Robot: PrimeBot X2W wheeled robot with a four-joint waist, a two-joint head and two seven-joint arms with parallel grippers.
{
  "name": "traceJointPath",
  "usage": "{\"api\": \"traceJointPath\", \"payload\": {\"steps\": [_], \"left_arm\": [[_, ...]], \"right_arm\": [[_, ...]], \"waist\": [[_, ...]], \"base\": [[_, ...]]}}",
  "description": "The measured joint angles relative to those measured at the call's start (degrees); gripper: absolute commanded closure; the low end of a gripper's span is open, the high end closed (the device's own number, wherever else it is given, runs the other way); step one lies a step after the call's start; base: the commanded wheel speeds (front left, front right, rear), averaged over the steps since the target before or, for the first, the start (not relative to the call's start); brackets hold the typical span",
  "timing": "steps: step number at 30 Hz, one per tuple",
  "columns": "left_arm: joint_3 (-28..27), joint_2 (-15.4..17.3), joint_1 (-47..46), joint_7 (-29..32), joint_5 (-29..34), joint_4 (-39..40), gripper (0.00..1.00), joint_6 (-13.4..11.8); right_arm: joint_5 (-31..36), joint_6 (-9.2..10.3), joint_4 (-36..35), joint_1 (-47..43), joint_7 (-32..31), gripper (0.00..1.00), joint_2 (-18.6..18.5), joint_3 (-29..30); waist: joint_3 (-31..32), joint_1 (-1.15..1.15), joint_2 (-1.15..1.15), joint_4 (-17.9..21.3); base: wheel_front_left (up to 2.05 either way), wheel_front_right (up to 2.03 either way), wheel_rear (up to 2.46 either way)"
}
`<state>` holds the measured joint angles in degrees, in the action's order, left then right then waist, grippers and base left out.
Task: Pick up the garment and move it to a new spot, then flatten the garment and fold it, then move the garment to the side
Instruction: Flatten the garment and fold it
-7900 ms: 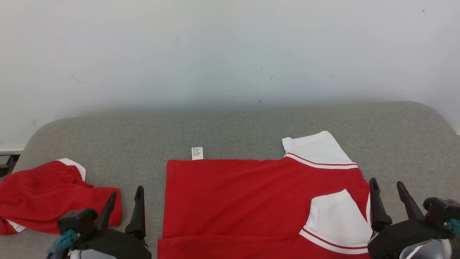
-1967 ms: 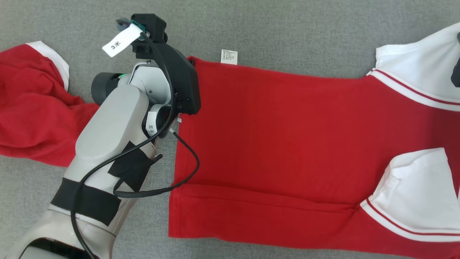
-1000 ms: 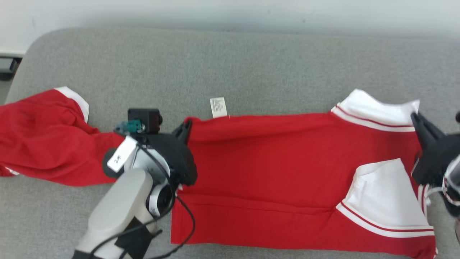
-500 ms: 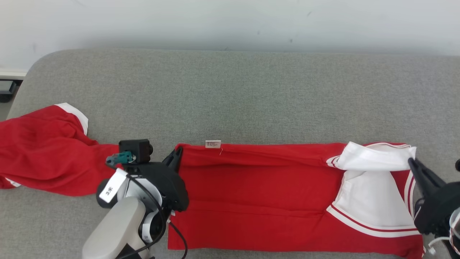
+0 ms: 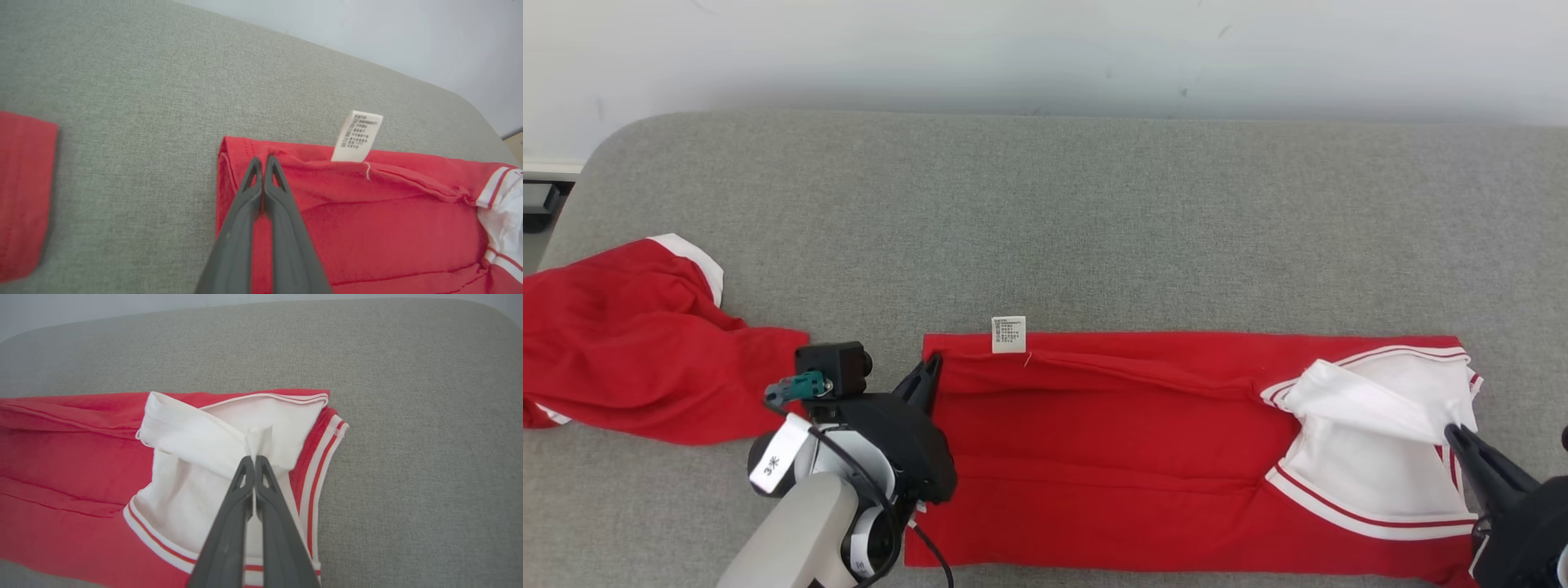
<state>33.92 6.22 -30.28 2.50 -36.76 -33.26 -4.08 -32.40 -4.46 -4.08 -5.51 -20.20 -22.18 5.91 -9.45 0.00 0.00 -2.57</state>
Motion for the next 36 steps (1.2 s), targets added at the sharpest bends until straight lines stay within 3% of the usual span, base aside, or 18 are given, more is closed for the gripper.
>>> {"api": "traceJointPath", "payload": {"steps": [11, 25, 26, 27, 28, 30, 32, 33, 36], "left_arm": [[0.2, 0.9, 2.5, -0.5, -0.1, 0.8, 1.0, 0.1], [1.6, 1.1, 5.2, -0.2, -0.1, -0.2, 1.0, 0.6], [1.8, 1.1, 5.5, 0.0, -0.1, -0.5, 0.95, 0.6], [1.8, 1.1, 5.5, 0.0, -0.1, -0.5, 0.75, 0.6], [1.9, 1.1, 5.5, 0.1, -0.1, -0.5, 0.65, 0.6], [2.0, 1.1, 5.5, 0.1, -0.1, -0.7, 0.01, 0.6], [2.2, 1.2, 5.5, 0.5, 0.1, -1.1, 0.0, 0.5], [2.3, 1.2, 5.5, 0.8, 0.1, -1.3, 0.0, 0.5], [2.4, 1.5, 5.5, 1.0, 0.2, -1.5, 0.0, 0.0]], "right_arm": [[-1.6, 2.5, -3.8, -4.7, -3.6, 1.0, 0.0, 2.1], [-1.8, 3.97, -6.0, -8.3, -8.6, 1.0, -0.2, 1.2], [-1.8, 4.03, -6.4, -8.4, -9.3, 1.0, -0.2, 1.1], [-1.8, 4.03, -6.4, -8.4, -9.3, 0.81, -0.2, 1.1], [-1.8, 4.03, -6.5, -8.4, -9.8, 0.79, -0.2, 0.8], [-1.9, 4.08, -6.6, -8.6, -10.6, 0.62, -0.2, 0.2], [-1.7, 4.67, -6.5, -9.7, -11.7, 0.56, -0.5, -0.1], [-1.6, 5.02, -6.4, -10.1, -12.1, 0.0, -0.7, 0.0], [-0.9, 5.38, -6.3, -10.6, -12.5, 0.0, -1.4, 0.1]], "waist": [[0.4, 0.0, 0.0, -0.2], [2.1, 0.0, 0.01, -0.3], [2.1, -0.01, 0.01, -0.3], [2.1, -0.01, 0.01, -0.3], [2.2, 0.0, 0.01, -0.3], [2.3, 0.0, 0.01, -0.3], [2.4, 0.0, 0.01, -0.4], [2.4, 0.0, 0.01, -0.5], [2.5, 0.0, 0.01, -0.5]], "base": [[0.0, 0.0, 0.0], [0.0, 0.0, 0.0], [0.0, 0.0, 0.0], [0.0, 0.0, 0.0], [0.0, 0.0, 0.0], [0.0, 0.0, 0.0], [0.0, 0.0, 0.0], [0.0, 0.0, 0.0], [0.0, 0.0, 0.0]]}}
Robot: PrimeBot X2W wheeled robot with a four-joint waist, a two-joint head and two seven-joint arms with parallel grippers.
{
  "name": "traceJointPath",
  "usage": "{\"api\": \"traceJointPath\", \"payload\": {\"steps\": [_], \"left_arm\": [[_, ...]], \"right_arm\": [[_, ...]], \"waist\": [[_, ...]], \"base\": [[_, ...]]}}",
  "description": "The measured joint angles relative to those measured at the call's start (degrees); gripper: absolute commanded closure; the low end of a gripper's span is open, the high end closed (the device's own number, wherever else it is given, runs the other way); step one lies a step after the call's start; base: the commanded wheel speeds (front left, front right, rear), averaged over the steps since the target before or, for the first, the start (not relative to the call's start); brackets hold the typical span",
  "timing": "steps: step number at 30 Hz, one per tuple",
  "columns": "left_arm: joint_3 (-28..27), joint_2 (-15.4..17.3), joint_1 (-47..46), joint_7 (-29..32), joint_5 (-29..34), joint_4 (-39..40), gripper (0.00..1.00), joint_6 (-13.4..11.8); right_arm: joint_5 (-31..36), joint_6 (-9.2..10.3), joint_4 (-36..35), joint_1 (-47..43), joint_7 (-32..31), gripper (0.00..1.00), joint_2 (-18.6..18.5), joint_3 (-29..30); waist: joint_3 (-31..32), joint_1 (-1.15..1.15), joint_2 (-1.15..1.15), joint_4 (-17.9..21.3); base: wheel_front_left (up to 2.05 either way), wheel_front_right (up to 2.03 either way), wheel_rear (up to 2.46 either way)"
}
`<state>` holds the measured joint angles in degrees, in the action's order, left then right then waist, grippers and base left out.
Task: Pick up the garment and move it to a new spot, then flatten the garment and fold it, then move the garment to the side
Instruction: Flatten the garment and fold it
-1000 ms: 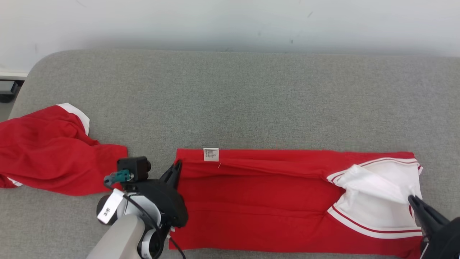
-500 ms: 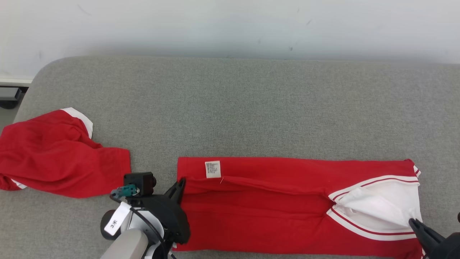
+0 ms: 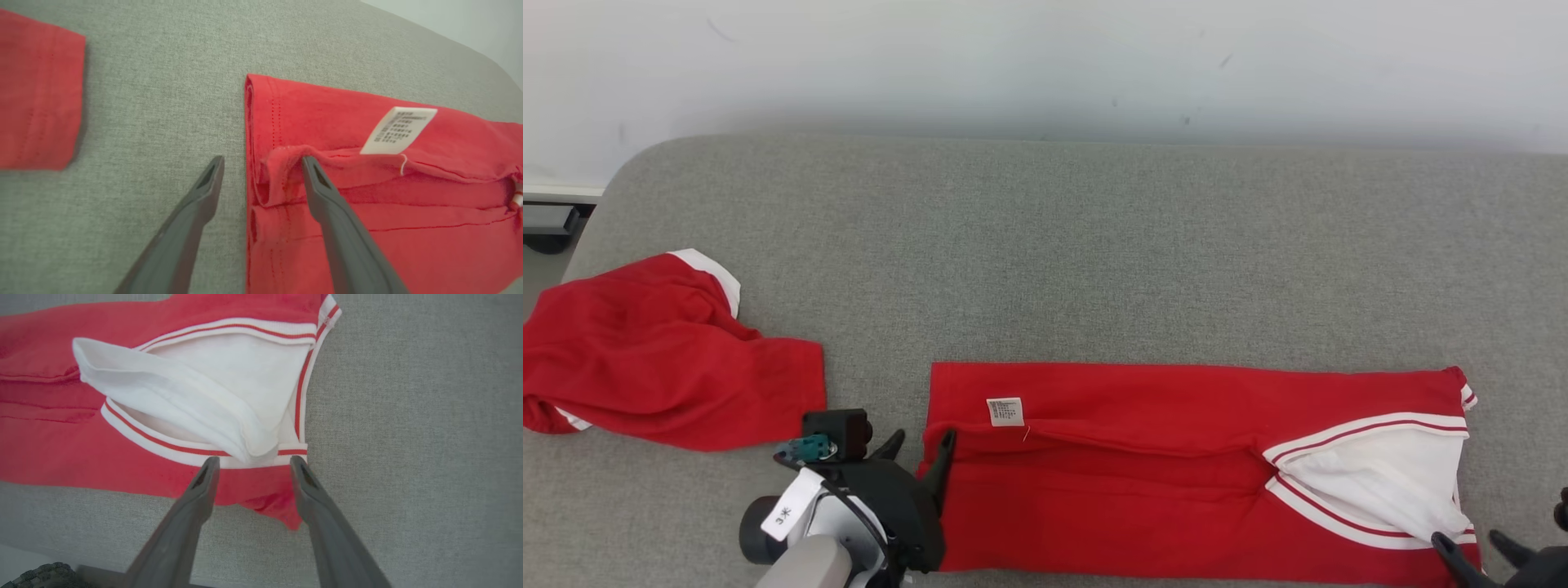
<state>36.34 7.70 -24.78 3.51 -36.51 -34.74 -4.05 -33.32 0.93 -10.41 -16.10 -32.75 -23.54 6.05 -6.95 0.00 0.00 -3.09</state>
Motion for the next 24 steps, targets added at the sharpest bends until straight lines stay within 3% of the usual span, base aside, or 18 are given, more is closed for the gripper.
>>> {"api": "traceJointPath", "payload": {"steps": [11, 17, 20, 24], "left_arm": [[-0.2, 4.5, 2.7, -0.2, 2.9, 0.0, 0.0, -1.6], [-1.1, 7.1, 4.4, -3.2, 5.4, 1.9, 0.0, -2.5], [-2.4, 6.9, 4.6, -6.6, 5.8, 4.9, 0.0, -2.5], [-3.7, 6.7, 5.2, -11.8, 5.9, 9.5, 0.0, -2.5]], "right_arm": [[4.4, 2.18, 0.2, 0.1, -1.1, 0.0, -3.3, 1.6], [7.2, 3.45, 0.4, -0.8, -0.7, 0.0, -4.2, 3.3], [7.3, 4.03, -1.1, 0.2, 1.6, 0.0, -3.1, 3.6], [7.0, 4.66, -3.0, 4.5, 6.3, 0.0, 2.1, 3.0]], "waist": [[1.1, 0.0, 0.0, 0.2], [2.3, 0.0, 0.0, -0.2], [3.2, 0.0, 0.0, -0.5], [4.5, 0.0, 0.0, -0.8]], "base": [[0.0, 0.0, 0.0], [0.0, 0.0, 0.0], [0.0, 0.0, 0.0], [0.0, 0.0, 0.0]]}}
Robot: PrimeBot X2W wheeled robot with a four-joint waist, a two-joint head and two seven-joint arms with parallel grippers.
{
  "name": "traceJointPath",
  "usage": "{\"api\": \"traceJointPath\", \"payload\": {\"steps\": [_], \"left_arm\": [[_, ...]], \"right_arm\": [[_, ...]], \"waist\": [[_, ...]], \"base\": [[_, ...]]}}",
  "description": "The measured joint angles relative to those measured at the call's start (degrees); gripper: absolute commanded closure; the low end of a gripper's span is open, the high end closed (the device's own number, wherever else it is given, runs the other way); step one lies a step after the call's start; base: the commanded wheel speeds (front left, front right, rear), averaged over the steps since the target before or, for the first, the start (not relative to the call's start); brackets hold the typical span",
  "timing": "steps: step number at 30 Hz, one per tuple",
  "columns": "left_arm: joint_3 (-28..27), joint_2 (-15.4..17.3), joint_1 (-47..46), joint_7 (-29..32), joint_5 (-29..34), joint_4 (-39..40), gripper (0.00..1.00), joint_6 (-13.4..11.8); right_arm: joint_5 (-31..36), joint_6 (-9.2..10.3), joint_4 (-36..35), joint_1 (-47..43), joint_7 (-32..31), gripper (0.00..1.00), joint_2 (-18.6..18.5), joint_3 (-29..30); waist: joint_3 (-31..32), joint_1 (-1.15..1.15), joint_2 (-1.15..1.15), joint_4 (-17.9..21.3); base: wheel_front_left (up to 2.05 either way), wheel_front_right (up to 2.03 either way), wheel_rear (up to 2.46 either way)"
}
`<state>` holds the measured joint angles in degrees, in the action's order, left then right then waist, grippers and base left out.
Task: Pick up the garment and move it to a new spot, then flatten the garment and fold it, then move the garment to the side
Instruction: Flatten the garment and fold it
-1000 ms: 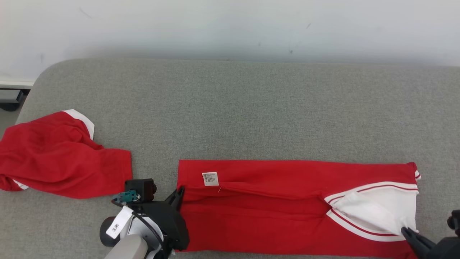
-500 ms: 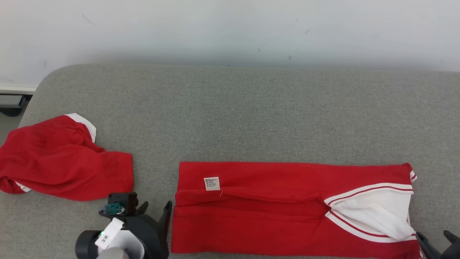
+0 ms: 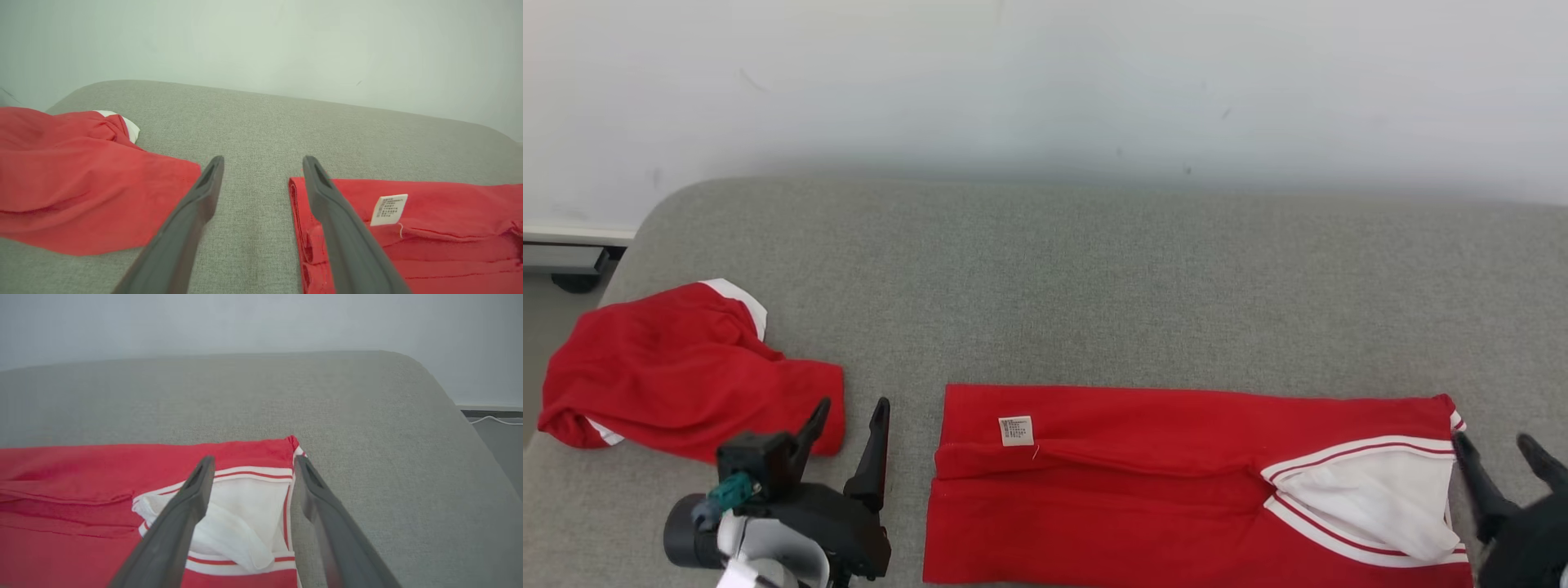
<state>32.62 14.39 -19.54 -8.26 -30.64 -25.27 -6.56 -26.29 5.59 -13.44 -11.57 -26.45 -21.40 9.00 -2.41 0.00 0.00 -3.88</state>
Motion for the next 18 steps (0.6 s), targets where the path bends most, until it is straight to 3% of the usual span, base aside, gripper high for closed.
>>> {"api": "traceJointPath", "payload": {"steps": [5, 10, 18], "left_arm": [[-0.3, 0.3, 3.4, -4.5, 0.4, 4.4, 0.0, 0.0], [-2.1, 1.1, 6.5, -4.7, -0.1, 7.2, 0.0, 0.0], [-6.7, 1.2, 9.8, -4.9, -3.7, 9.6, 0.0, -0.5]], "right_arm": [[-0.5, 0.54, -0.5, 2.6, 6.3, 0.0, 7.2, -2.0], [-0.4, 0.98, 0.9, 2.8, 12.0, 0.0, 12.3, -3.3], [-0.3, 1.03, 5.4, 5.3, 19.1, 0.0, 16.4, -4.8]], "waist": [[2.1, 0.0, 0.0, 0.0], [4.1, 0.0, 0.0, 0.5], [6.4, 0.0, 0.0, 2.4]], "base": [[0.0, 0.0, 0.0], [0.0, 0.0, 0.0], [0.0, 0.0, 0.0]]}}
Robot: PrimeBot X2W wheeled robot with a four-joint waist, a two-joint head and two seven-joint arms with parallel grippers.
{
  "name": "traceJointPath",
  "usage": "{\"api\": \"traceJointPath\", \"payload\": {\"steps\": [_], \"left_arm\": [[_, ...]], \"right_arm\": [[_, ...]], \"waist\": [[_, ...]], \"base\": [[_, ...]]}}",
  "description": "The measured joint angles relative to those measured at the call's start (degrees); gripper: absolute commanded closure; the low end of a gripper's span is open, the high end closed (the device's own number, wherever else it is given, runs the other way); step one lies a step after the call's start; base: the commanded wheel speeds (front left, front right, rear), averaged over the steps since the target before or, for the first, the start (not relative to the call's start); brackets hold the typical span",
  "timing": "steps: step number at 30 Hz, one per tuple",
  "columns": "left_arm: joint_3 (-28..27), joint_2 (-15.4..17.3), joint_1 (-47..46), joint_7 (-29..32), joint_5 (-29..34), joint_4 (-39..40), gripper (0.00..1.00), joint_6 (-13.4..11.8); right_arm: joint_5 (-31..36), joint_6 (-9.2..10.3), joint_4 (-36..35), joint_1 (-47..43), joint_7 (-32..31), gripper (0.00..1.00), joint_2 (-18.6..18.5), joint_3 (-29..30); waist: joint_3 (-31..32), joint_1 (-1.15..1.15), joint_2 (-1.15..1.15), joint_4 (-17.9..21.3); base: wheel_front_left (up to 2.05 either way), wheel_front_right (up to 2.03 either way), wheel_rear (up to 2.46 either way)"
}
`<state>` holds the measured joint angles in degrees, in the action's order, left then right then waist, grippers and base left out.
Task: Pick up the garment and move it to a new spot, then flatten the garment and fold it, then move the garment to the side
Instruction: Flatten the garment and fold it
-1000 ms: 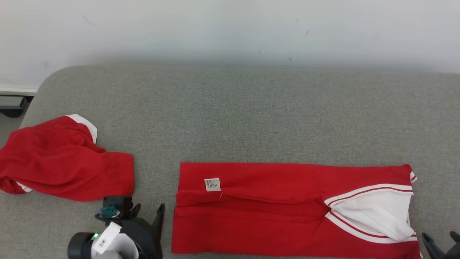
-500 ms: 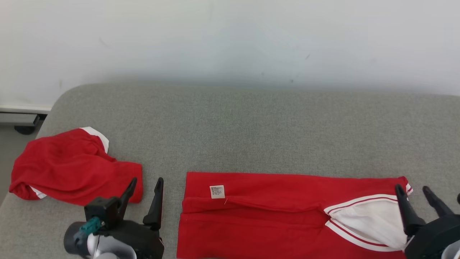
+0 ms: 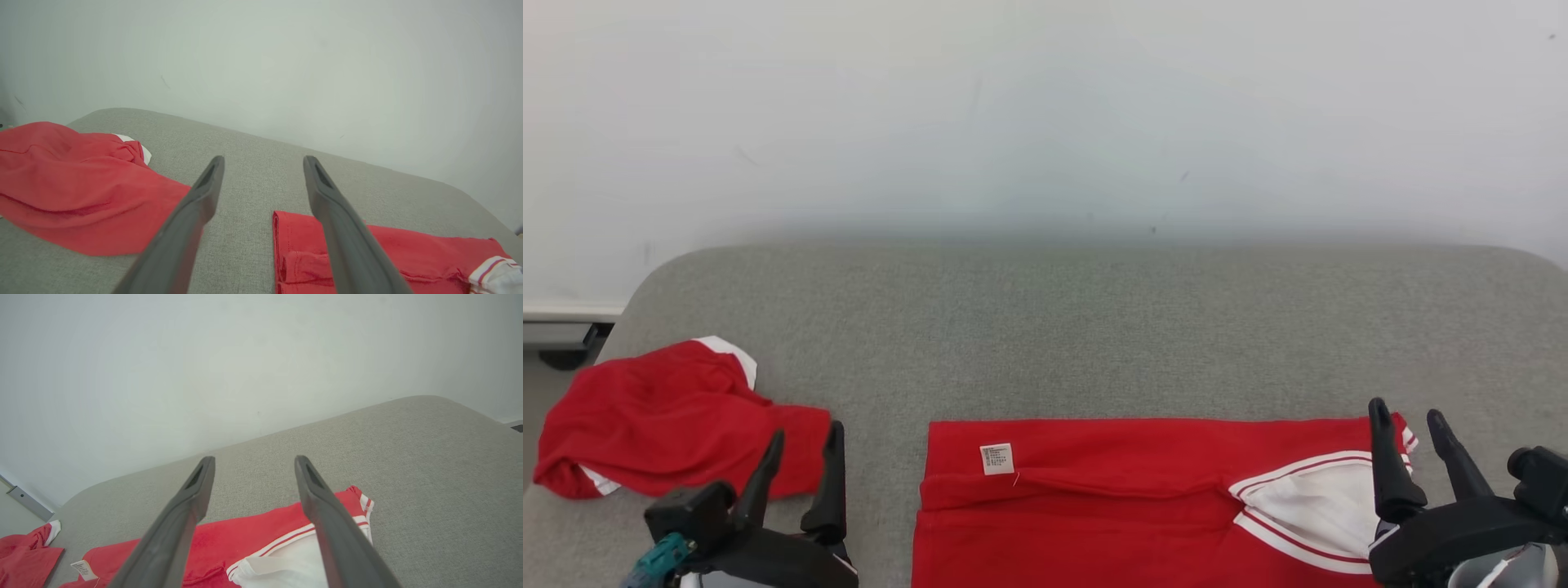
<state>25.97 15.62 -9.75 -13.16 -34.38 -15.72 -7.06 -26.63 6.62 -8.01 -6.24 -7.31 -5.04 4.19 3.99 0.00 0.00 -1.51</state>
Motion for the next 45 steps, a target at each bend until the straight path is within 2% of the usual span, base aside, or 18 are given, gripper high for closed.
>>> {"api": "traceJointPath", "payload": {"steps": [9, 20, 45], "left_arm": [[-2.5, -3.0, 0.1, 0.9, -3.2, -0.8, 0.0, -0.1], [-3.9, -4.6, 0.4, 3.6, -2.4, -3.8, 0.0, -0.1], [-5.1, -5.2, 1.4, 6.6, 1.3, -3.5, 0.0, -0.1]], "right_arm": [[0.6, 0.01, 5.0, 2.4, 3.9, 0.0, 0.4, -1.3], [2.1, 0.02, 10.0, 4.5, 6.4, 0.0, 0.4, -1.8], [2.2, -0.58, 12.6, 4.6, 9.2, 0.0, 0.1, -1.9]], "waist": [[1.5, -0.01, 0.0, 1.6], [1.8, 0.0, 0.0, 2.5], [1.1, 0.0, 0.0, 2.7]], "base": [[0.0, 0.0, 0.0], [0.0, 0.0, 0.0], [0.0, 0.0, 0.0]]}}
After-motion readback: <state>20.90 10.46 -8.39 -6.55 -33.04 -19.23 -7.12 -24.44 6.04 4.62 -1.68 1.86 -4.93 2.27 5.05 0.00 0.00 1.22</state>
